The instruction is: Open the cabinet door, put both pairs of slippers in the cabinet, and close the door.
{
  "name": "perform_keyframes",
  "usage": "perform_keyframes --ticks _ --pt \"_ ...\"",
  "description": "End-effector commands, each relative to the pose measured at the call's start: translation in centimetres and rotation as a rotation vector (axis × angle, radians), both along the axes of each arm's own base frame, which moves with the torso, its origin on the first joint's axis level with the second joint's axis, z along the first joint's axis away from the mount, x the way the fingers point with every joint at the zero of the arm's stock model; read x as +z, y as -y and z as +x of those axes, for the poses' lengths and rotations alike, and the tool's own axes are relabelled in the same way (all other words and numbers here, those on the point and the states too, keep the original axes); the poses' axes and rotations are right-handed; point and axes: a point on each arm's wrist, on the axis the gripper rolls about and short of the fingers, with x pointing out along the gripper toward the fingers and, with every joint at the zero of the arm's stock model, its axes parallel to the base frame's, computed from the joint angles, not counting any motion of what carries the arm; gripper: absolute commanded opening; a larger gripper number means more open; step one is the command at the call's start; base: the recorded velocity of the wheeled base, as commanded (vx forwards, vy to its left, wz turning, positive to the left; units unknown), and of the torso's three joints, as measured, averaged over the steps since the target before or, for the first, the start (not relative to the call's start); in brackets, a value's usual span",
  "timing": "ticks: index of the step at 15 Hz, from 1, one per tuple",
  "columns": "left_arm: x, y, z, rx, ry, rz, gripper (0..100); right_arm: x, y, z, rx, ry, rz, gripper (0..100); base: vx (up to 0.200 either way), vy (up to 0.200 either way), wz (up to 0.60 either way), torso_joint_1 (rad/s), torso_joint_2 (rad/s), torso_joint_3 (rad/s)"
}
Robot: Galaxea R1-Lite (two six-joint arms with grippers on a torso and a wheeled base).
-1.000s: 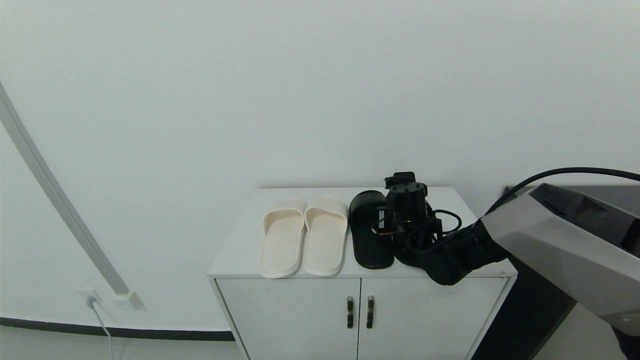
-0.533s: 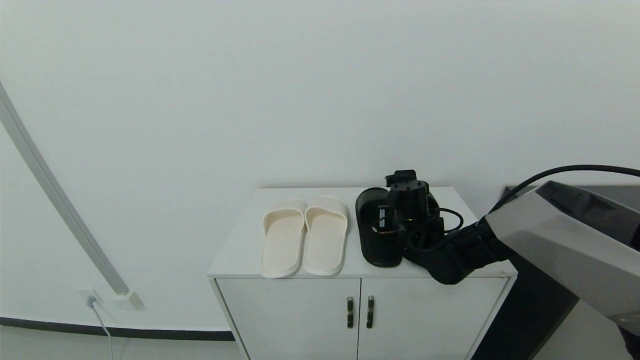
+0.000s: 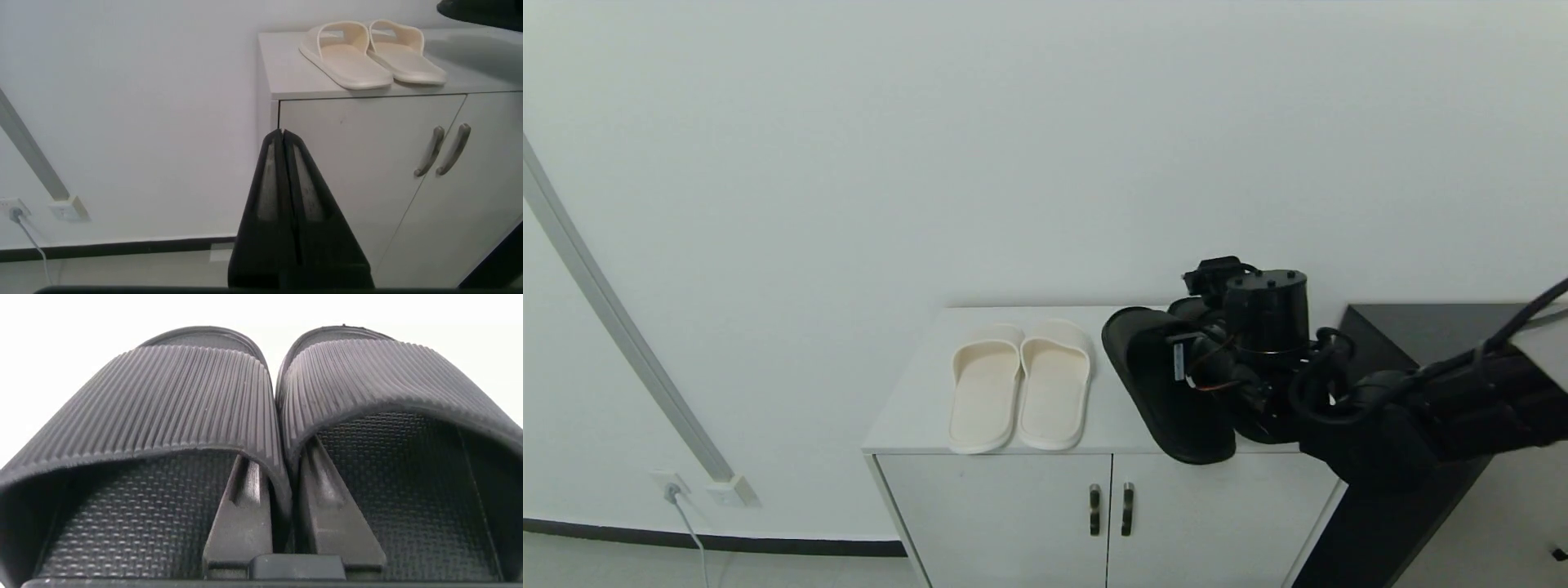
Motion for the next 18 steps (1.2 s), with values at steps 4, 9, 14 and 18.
perform_keyframes --ticks 4,9,14,18 --pt "0.0 0.0 0.0 -0.001 0.0 0.0 0 3.0 2.6 -9.3 0.376 -0.056 0.049 0 0.0 0.0 0.0 0.0 0.0 0.0" --pt "0.0 0.0 0.0 0.001 0.002 -0.003 0 1.9 3.3 -10.6 0.453 -0.107 0.056 0 0.0 0.0 0.0 0.0 0.0 0.0" --pt "0.0 0.0 0.0 -0.001 0.0 -0.002 0 1.8 3.2 -11.0 0.469 -0.118 0.07 0 -0.16 0.0 0.0 0.003 0.0 0.002" --pt "0.0 0.0 0.0 0.001 0.0 -0.002 0 2.0 3.4 -11.4 0.476 -0.117 0.069 0 -0.15 0.0 0.0 -0.009 0.0 0.005"
